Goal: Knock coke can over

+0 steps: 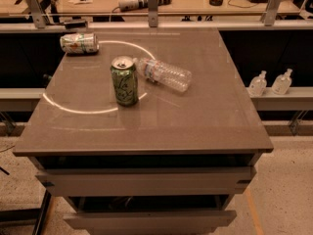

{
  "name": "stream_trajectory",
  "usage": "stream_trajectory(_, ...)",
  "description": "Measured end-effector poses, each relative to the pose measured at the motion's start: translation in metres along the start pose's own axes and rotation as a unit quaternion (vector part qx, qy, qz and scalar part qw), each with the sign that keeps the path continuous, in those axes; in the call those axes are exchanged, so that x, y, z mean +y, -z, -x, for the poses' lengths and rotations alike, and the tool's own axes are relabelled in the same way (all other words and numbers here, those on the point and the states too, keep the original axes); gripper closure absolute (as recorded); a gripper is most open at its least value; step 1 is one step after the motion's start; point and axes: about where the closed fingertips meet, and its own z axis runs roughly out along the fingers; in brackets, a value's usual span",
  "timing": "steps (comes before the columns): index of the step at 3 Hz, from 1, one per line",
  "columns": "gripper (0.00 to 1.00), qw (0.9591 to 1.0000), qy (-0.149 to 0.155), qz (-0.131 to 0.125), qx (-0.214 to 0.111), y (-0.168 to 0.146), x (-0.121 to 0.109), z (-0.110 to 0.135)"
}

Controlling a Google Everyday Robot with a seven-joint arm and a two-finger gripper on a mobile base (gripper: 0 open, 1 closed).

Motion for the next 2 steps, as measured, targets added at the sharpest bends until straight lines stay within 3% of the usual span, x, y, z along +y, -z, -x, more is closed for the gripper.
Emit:
stream_trajectory(1, 0.0, 0.994, -0.081, 0.038, -0.063, -0.013, 0.005, -0.004)
stream_trajectory(2, 0.0, 0.9747, -0.178, 0.066, -0.118, -0.023, 0.007, -0.014)
